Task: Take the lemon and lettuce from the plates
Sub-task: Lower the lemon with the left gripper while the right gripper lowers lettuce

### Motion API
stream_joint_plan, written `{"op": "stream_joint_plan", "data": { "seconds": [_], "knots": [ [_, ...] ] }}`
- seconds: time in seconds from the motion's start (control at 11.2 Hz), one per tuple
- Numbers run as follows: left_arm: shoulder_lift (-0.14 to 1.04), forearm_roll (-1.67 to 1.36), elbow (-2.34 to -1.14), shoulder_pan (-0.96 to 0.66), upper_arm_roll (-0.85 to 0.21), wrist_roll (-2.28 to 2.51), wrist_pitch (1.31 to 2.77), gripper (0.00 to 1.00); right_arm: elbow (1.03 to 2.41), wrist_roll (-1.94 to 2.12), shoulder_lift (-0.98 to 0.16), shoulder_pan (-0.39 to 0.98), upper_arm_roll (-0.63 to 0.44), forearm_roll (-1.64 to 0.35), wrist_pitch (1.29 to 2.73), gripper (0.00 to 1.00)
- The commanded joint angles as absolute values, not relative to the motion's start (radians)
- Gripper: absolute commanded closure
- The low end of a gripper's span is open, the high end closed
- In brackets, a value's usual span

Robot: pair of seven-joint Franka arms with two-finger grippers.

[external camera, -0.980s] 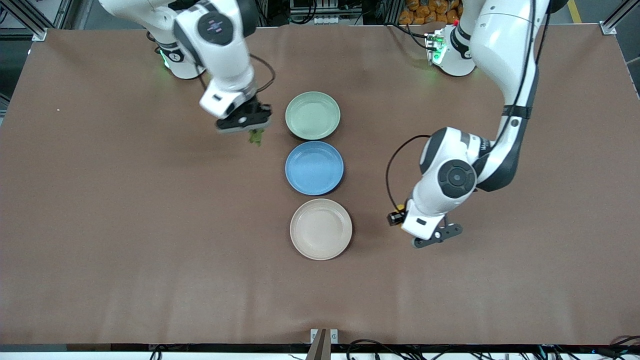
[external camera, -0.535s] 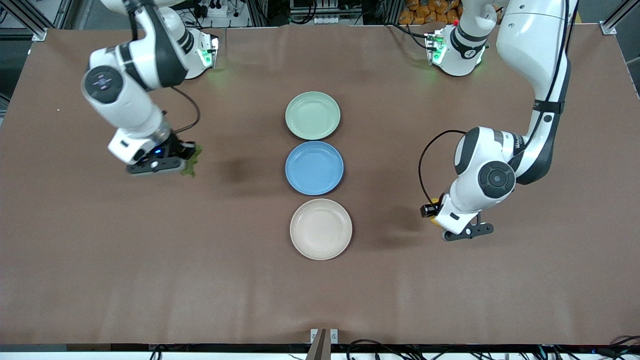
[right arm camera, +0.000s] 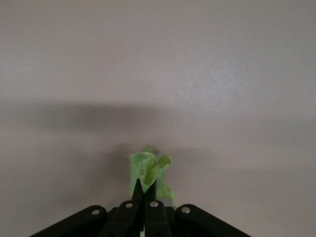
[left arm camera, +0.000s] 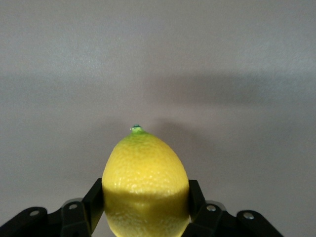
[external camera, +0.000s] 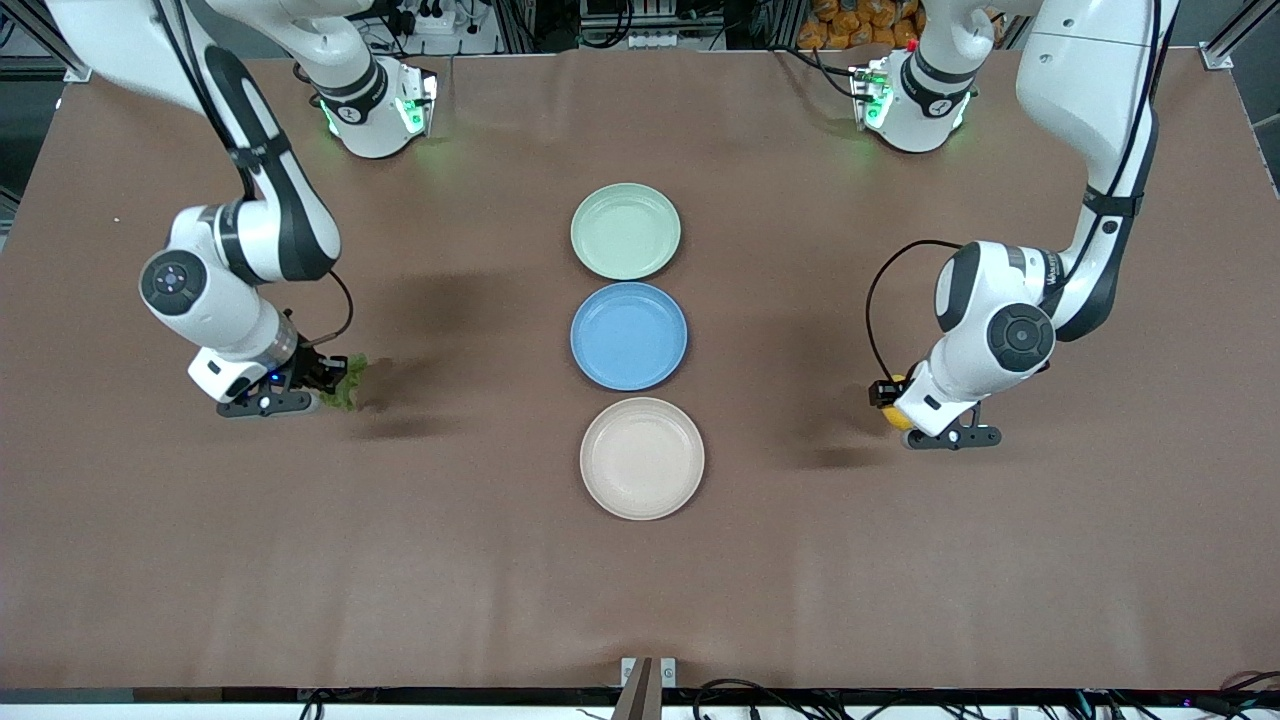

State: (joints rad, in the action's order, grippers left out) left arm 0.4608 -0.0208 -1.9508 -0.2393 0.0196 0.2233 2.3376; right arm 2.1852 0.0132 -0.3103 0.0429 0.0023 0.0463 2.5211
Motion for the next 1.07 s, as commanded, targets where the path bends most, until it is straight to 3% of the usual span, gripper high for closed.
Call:
{"op": "stream_joint_plan", "data": {
  "seconds": [0.0, 0.18, 0.27, 0.45, 0.71, 0.98],
  "knots": [
    [0.457, 0.0, -1.979, -0.229, 0.008, 0.158, 2.342, 0.16, 2.145, 0.095, -0.371, 0.028, -0.04, 0.04, 2.537, 1.0],
    [0.456, 0.0, -1.985, -0.229, 0.008, 0.158, 2.338, 0.0, 2.143, 0.103, -0.396, 0.014, -0.043, 0.035, 2.574, 1.0],
    [0.448, 0.0, -1.983, -0.23, 0.009, 0.16, 2.335, 0.0, 2.143, 0.101, -0.406, 0.015, -0.043, 0.032, 2.58, 1.0],
    [0.425, 0.0, -1.973, -0.23, 0.009, 0.164, 2.33, 0.0, 2.138, 0.084, -0.411, 0.017, -0.043, 0.023, 2.577, 0.0],
    [0.364, 0.0, -1.895, -0.229, 0.017, 0.175, 2.194, 0.0, 2.093, 0.087, -0.387, 0.021, -0.048, 0.023, 2.541, 0.0],
    [0.305, 0.0, -1.786, -0.224, 0.026, 0.173, 2.053, 0.0, 1.991, 0.1, -0.344, 0.02, -0.049, 0.035, 2.355, 0.0]
  ]
}}
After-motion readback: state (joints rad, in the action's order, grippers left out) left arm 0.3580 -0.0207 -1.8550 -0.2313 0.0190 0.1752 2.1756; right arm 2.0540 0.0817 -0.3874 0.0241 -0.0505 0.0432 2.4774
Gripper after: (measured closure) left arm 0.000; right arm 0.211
